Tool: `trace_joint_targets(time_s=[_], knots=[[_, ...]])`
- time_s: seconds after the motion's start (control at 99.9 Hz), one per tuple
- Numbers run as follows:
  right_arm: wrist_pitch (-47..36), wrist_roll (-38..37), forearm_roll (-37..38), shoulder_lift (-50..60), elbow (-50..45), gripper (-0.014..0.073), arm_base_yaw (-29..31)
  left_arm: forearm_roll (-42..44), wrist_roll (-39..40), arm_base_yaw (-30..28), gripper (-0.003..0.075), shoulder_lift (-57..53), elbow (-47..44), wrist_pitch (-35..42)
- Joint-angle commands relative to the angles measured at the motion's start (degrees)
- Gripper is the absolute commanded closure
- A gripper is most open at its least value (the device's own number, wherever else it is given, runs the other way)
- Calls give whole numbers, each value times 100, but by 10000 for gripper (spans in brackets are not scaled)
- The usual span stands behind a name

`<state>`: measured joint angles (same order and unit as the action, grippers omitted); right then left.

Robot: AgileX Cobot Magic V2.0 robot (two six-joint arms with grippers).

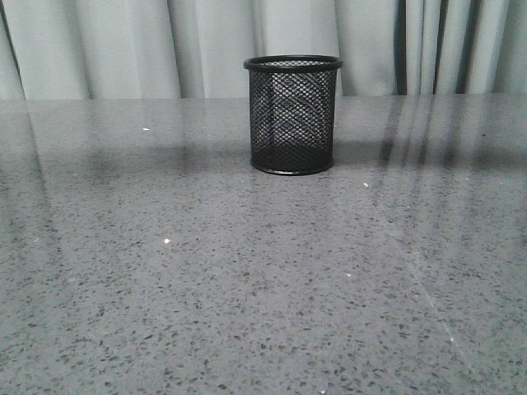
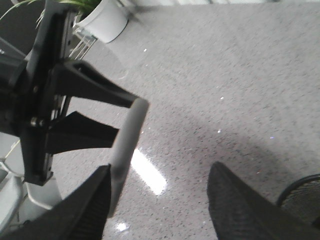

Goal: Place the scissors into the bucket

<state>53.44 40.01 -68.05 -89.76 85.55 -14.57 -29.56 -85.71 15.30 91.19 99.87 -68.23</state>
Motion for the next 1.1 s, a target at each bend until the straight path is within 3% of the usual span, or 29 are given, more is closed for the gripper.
trace_joint_targets(time_s=[0.0,0.481,0.781,0.871,1.091], knots=[[-3,91,-364,181,199,209,-111,-328,73,69,606,-260,199,329],[-545,147,-423,50,199,209,-619,-515,73,69,606,-260,199,317],[-674,219,-888,-145,208,212,-622,-517,73,69,606,-260,199,309],[-674,233,-926,-192,208,274,-622,-517,73,69,606,-260,199,305],[-683,345,-976,-240,208,549,-622,-517,73,69,601,-260,199,305]])
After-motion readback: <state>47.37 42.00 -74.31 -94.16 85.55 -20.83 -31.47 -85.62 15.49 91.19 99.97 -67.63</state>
